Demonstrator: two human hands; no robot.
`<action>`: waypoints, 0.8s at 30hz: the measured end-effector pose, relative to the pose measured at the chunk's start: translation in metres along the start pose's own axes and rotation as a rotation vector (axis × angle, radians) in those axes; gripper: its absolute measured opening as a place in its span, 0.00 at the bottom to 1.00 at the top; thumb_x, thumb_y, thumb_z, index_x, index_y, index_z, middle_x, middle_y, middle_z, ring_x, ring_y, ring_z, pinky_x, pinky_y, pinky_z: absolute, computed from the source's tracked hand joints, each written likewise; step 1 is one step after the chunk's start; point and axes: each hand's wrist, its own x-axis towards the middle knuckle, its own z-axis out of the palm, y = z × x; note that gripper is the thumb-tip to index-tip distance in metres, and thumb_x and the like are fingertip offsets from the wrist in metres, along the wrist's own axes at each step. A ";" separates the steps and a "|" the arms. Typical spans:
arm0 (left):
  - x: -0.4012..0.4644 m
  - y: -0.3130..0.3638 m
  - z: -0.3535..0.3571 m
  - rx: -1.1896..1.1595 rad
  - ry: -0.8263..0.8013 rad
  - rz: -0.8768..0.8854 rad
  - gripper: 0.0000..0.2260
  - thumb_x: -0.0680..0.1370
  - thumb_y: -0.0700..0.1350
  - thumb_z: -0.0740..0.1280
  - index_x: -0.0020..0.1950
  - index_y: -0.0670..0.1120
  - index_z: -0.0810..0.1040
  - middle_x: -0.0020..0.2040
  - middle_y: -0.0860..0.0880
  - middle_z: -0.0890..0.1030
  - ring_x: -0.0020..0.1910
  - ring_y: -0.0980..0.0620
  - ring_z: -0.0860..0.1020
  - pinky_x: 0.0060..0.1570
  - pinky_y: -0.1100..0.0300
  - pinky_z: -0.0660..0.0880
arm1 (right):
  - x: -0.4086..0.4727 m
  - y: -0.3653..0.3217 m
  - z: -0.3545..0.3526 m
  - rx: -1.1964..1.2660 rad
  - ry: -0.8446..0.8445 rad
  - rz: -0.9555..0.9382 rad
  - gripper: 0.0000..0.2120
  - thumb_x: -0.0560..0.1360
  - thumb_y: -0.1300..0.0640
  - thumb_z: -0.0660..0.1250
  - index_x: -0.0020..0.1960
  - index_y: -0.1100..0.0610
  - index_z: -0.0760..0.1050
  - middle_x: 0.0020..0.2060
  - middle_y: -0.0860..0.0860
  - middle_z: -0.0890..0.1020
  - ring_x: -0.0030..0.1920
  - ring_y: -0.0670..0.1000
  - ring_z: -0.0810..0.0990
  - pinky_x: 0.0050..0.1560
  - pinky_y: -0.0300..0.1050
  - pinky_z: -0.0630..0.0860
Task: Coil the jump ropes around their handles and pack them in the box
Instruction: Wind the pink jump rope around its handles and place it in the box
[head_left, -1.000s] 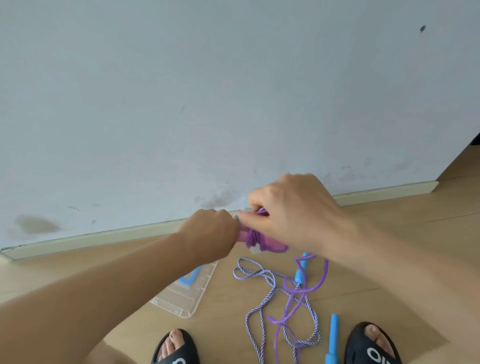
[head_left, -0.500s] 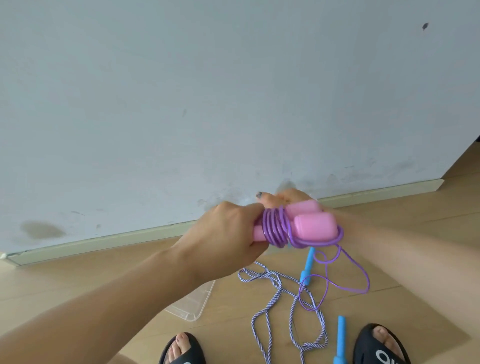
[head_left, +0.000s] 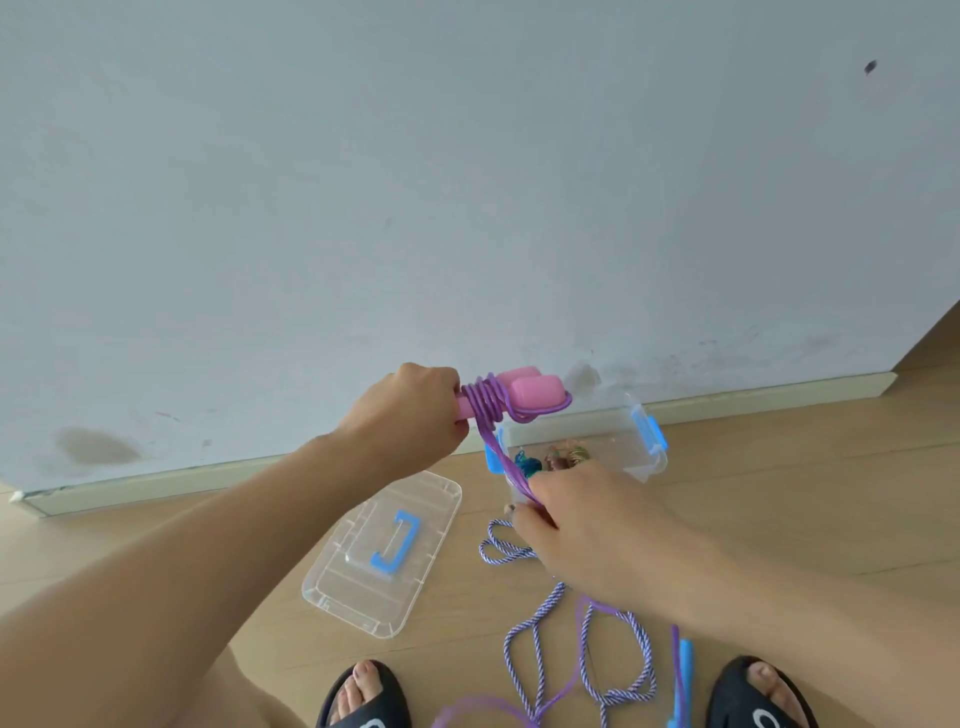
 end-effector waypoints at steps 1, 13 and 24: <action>0.001 0.000 0.001 0.046 -0.014 0.002 0.06 0.76 0.46 0.63 0.40 0.45 0.71 0.33 0.48 0.73 0.33 0.43 0.75 0.30 0.58 0.67 | 0.000 0.000 -0.002 -0.102 0.045 -0.041 0.18 0.82 0.47 0.53 0.36 0.53 0.63 0.34 0.52 0.73 0.37 0.55 0.70 0.34 0.49 0.64; -0.025 0.038 0.010 0.339 -0.165 0.258 0.05 0.78 0.49 0.59 0.44 0.49 0.67 0.35 0.49 0.69 0.36 0.44 0.70 0.35 0.56 0.65 | 0.040 0.017 -0.067 -0.286 0.392 -0.253 0.25 0.76 0.35 0.61 0.31 0.54 0.65 0.23 0.49 0.66 0.27 0.47 0.65 0.30 0.44 0.57; -0.044 0.042 -0.007 0.018 0.066 0.453 0.11 0.76 0.52 0.65 0.41 0.47 0.68 0.30 0.52 0.69 0.32 0.45 0.70 0.33 0.52 0.71 | 0.085 0.047 -0.041 0.230 0.052 -0.122 0.28 0.79 0.44 0.63 0.28 0.55 0.56 0.24 0.49 0.58 0.26 0.48 0.56 0.30 0.46 0.57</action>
